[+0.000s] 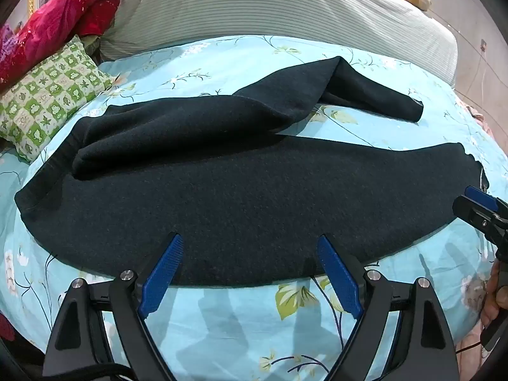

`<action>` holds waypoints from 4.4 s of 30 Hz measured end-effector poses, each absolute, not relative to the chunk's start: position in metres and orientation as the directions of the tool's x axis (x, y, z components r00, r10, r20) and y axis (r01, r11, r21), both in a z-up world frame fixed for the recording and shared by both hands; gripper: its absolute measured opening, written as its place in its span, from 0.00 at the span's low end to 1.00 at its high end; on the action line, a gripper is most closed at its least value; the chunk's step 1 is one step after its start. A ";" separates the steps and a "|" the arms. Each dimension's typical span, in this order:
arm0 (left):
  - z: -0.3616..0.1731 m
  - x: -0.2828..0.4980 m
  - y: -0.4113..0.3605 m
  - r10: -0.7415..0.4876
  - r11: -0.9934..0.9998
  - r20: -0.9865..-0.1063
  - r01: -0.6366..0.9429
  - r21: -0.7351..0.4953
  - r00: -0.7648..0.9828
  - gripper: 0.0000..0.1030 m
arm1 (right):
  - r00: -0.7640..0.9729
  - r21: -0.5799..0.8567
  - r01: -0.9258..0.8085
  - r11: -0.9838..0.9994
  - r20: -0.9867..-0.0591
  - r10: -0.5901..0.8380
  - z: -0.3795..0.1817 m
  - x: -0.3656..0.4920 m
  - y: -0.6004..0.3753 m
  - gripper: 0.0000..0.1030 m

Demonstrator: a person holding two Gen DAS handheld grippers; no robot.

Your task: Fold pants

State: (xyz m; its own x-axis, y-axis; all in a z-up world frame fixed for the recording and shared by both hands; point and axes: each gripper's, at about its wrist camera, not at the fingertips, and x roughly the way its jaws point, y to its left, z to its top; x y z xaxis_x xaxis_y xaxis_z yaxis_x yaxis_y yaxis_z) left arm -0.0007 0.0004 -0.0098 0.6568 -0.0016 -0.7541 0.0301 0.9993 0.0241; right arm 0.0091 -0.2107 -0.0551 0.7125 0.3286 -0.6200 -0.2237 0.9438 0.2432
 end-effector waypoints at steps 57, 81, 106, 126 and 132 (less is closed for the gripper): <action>0.000 0.010 -0.009 -0.042 0.996 -0.759 0.082 0.015 0.650 0.85 | 0.694 0.291 -0.212 0.933 -0.627 0.354 -0.047 0.014 -0.213 0.98; 0.014 0.081 -0.032 0.007 0.989 -0.780 0.110 0.097 0.626 0.85 | 0.713 0.329 -0.169 0.929 -0.610 0.346 -0.030 0.061 -0.244 0.98; -0.020 0.210 -0.067 0.131 0.948 -0.838 0.181 0.263 0.529 0.62 | 0.530 0.250 -0.205 0.946 -0.785 0.322 -0.042 0.234 -0.289 0.77; 0.037 0.180 -0.031 -0.081 0.961 -0.801 0.260 0.095 0.593 0.03 | 0.575 0.076 -0.355 0.932 -0.768 0.282 -0.004 0.207 -0.290 0.08; 0.049 0.147 -0.021 -0.152 0.963 -0.798 0.271 0.014 0.583 0.03 | 0.593 0.067 -0.369 0.927 -0.751 0.290 0.005 0.181 -0.298 0.08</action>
